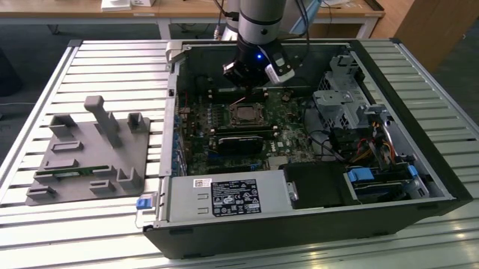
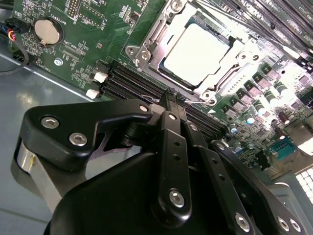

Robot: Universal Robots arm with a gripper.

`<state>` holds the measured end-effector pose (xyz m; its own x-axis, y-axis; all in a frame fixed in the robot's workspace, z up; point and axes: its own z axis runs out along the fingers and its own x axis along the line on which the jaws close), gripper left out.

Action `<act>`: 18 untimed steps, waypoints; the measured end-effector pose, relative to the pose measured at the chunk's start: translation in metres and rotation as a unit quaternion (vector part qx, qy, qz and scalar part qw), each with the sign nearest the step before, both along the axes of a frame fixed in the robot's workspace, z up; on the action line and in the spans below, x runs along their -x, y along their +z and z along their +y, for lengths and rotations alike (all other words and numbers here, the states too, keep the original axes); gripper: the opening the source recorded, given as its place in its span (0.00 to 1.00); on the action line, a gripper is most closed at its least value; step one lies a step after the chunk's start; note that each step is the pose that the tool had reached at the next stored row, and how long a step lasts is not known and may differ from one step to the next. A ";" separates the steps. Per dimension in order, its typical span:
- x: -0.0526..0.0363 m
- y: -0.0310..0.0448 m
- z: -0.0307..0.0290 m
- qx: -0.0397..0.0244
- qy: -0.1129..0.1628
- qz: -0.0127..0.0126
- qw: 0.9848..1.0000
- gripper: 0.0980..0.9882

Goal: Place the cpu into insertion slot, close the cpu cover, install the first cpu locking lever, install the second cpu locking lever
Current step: 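Install the first cpu locking lever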

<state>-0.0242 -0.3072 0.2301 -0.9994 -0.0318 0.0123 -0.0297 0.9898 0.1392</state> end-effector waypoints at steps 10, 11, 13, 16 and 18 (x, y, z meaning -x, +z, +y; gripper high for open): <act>0.0000 -0.0011 0.0036 0.000 0.000 0.000 1.000 0.01; -0.0001 -0.0013 0.0039 0.000 0.000 0.000 1.000 0.01; -0.0005 -0.0017 0.0045 0.000 0.000 0.000 1.000 0.01; -0.0016 -0.0025 0.0049 0.000 0.000 0.000 1.000 0.01; -0.0033 -0.0032 0.0054 0.000 0.000 0.000 1.000 0.01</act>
